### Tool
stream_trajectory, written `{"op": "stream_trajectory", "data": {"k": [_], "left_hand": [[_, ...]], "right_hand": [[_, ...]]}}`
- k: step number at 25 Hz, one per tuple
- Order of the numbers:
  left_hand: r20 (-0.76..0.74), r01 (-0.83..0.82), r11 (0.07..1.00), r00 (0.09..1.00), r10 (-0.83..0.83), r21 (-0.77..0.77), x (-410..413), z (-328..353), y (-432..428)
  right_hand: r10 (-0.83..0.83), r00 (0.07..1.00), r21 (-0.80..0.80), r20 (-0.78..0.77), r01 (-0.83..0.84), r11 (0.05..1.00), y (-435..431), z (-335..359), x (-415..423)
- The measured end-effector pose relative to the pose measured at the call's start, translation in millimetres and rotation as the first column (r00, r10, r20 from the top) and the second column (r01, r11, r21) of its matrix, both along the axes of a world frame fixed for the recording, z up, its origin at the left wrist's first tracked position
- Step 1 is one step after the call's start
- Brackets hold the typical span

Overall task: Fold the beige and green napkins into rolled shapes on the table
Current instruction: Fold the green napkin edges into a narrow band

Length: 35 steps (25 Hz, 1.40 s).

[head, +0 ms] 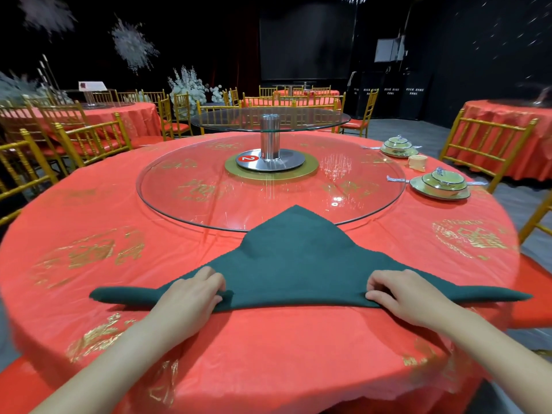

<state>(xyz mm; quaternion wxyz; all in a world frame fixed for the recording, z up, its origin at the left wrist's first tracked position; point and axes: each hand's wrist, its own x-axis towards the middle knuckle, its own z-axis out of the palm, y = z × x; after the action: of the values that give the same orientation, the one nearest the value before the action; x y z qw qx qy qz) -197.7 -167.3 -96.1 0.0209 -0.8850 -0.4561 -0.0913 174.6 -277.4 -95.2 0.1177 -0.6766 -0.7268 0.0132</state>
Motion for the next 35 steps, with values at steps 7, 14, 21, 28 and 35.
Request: {"op": "stream_trajectory", "data": {"k": [7,14,21,28,35], "left_hand": [[0.027,0.177,0.975,0.983,-0.182,0.134,46,-14,-37],[0.031,0.285,0.946,0.958,-0.283,-0.153,141,-8,-79],[-0.030,0.295,0.946,0.953,-0.302,-0.137,146,-23,-81],[-0.024,0.271,0.954,0.961,-0.276,-0.128,146,-20,-83],[-0.048,0.263,0.957,0.962,-0.270,-0.121,147,-22,-84]], "right_hand": [[-0.092,0.996,0.115,0.012,0.090,0.989,2,-9,-2],[-0.163,0.981,0.218,0.101,0.138,0.966,-1,-7,-19],[-0.043,0.990,-0.034,-0.137,0.039,0.999,-21,-28,-70],[-0.005,0.997,-0.144,0.076,0.016,0.990,-56,-17,-22],[-0.192,0.972,-0.139,0.138,0.210,0.968,-78,-17,16]]}}
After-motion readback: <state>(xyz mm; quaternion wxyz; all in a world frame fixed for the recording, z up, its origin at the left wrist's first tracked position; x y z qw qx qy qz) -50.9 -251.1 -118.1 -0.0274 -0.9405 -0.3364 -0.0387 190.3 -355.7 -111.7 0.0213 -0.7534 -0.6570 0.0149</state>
